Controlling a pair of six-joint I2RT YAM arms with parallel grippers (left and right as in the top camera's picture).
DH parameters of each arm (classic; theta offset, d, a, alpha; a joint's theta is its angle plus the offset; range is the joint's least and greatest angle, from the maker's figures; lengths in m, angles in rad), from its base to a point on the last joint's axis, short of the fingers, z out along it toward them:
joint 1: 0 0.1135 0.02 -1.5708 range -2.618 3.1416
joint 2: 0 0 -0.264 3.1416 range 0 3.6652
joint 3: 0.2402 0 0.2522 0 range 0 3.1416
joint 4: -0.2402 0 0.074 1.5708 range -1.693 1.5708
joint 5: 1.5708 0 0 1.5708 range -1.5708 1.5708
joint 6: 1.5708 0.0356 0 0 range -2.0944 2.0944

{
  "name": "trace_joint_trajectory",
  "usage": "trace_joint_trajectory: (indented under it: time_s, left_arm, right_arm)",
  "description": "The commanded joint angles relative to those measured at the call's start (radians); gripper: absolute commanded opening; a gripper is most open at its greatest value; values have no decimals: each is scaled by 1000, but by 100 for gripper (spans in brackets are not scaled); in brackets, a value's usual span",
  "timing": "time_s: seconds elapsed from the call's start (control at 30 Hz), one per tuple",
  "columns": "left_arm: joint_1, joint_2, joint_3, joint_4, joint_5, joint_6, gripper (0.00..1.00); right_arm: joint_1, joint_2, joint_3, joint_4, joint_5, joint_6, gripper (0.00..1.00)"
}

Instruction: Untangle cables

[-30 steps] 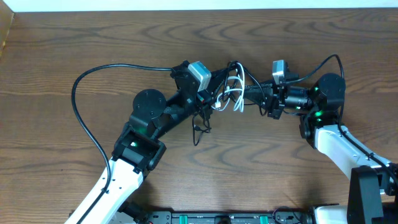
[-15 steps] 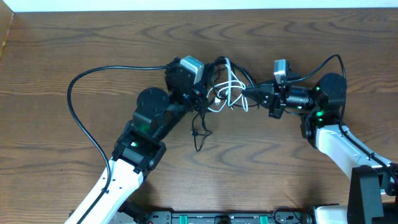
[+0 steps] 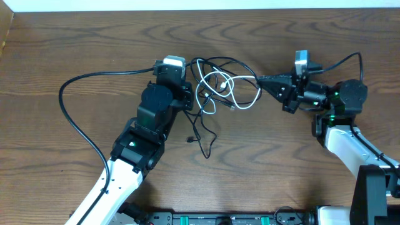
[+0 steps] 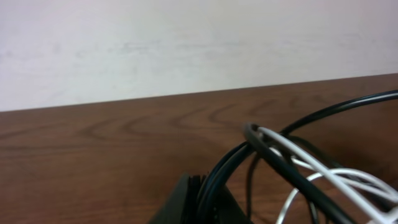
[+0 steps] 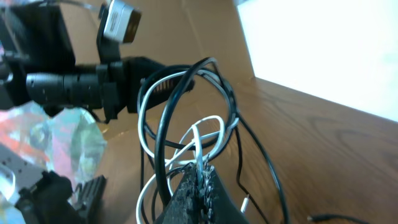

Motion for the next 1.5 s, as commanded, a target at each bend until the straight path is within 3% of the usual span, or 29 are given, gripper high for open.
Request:
trace_joint_trajectory:
  time_s: [0.0,0.13,0.23,0.3,0.4,0.53,0.73,0.8,0.9,1.1,1.27,1.47]
  left_arm:
    - [26,-10,6,-14,-39,-11,8]
    - [42,-11,6,-35,-39,-11,8]
    - [44,-11,6,-41,-39,-11,8]
    - [44,-11,6,-43,-39,-11,8]
    - [44,-11,6,-43,-39,-11,8]
    - [44,-11,6,-39,-24,-12,8]
    - [44,-11,6,11,129,-11,8]
    - [44,-11,6,45,181,-11,8]
    - [44,-10,6,84,235,-11,8]
    - [44,-10,6,87,260,-11,8]
    - [44,-11,6,121,406,-11,8]
    - [44,-11,6,196,629,-11,8]
  right_arm:
    - [-55,-4,0,3,6,151,1]
    - [-107,-4,0,-61,29,211,1]
    - [-144,-4,0,-207,73,213,1]
    - [-182,-4,0,-397,142,193,1]
    - [-208,-4,0,-515,179,156,1]
    - [-214,-4,0,-536,171,116,1]
    - [-192,-4,0,-499,87,11,1]
    - [-177,-4,0,-442,-17,-82,6]
    - [-138,-4,0,-310,-212,-182,22]
    - [-22,-4,0,-132,-248,-171,64]
    - [47,-4,0,-62,-189,-196,70]
    - [52,-4,0,-127,-154,-261,76]
